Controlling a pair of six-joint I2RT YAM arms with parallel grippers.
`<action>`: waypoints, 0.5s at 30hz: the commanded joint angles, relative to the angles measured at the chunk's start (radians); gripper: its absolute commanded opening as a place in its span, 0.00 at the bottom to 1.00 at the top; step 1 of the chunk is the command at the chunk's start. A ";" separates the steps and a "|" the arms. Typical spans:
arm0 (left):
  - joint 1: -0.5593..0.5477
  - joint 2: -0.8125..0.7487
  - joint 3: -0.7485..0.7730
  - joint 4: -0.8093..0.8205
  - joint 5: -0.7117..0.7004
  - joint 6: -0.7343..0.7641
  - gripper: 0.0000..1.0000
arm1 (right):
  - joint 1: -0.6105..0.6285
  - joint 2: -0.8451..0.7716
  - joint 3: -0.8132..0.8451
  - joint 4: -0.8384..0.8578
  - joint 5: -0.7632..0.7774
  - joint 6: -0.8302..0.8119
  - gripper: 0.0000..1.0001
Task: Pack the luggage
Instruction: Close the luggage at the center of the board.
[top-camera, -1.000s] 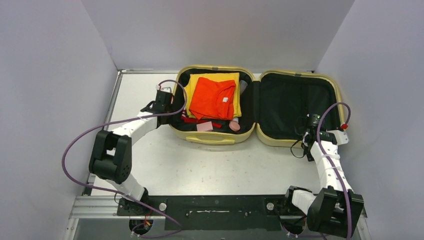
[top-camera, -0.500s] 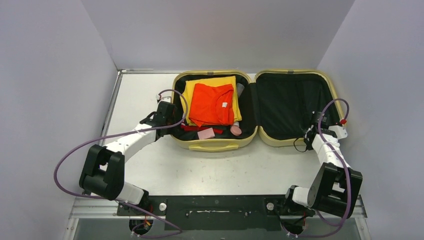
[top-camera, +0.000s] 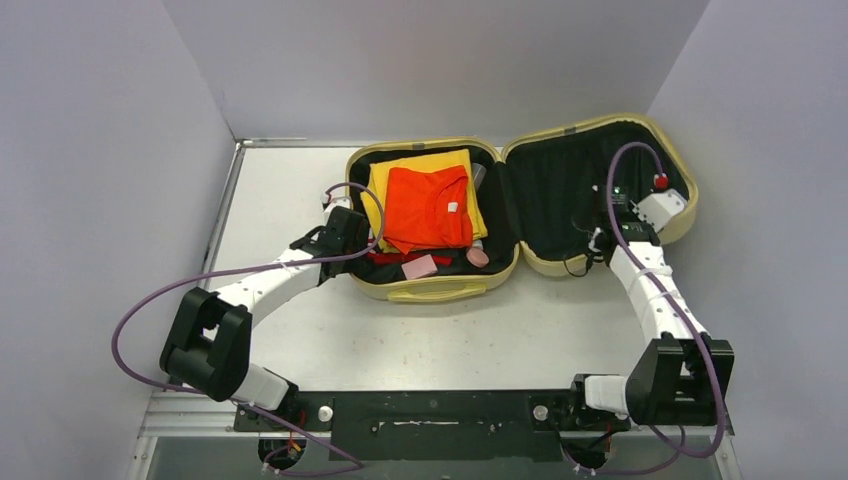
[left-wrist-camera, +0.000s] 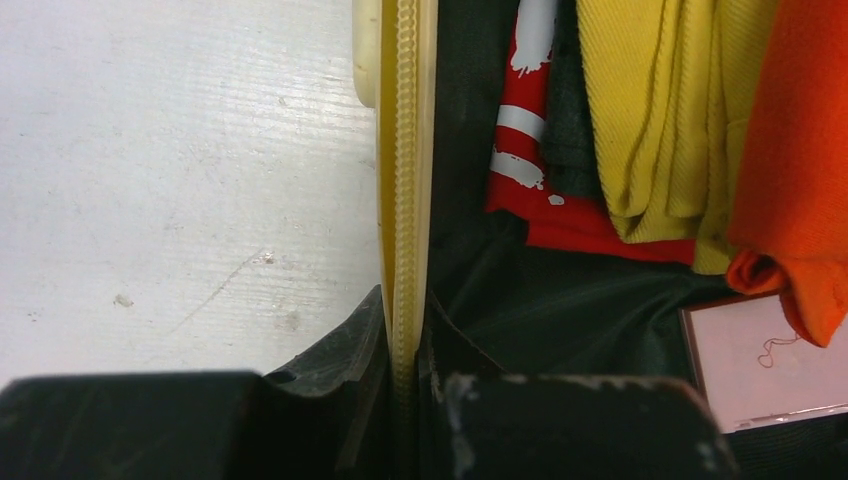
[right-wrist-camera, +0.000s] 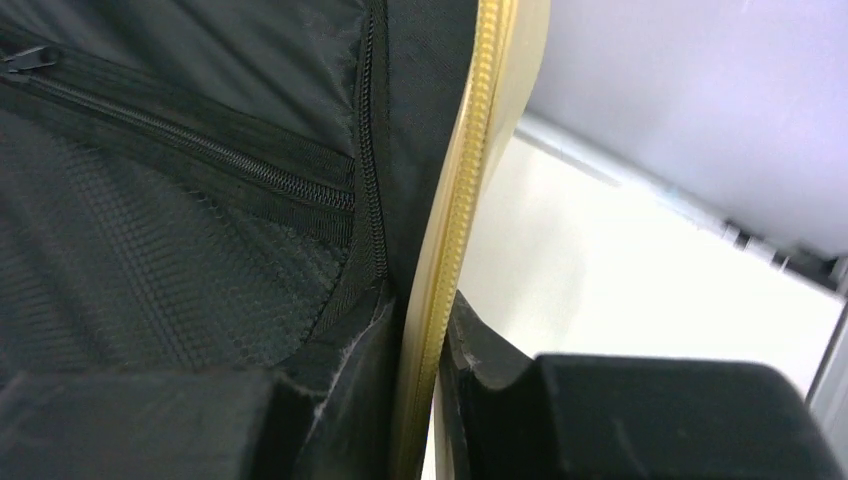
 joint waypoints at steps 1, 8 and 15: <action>-0.072 0.062 0.045 0.096 0.199 -0.084 0.00 | 0.286 -0.103 0.194 0.193 0.172 -0.173 0.00; -0.097 0.087 0.065 0.123 0.232 -0.114 0.00 | 0.665 -0.182 0.111 0.513 0.466 -0.575 0.00; -0.102 0.105 0.057 0.150 0.270 -0.143 0.00 | 0.960 -0.217 -0.177 1.271 0.539 -1.309 0.00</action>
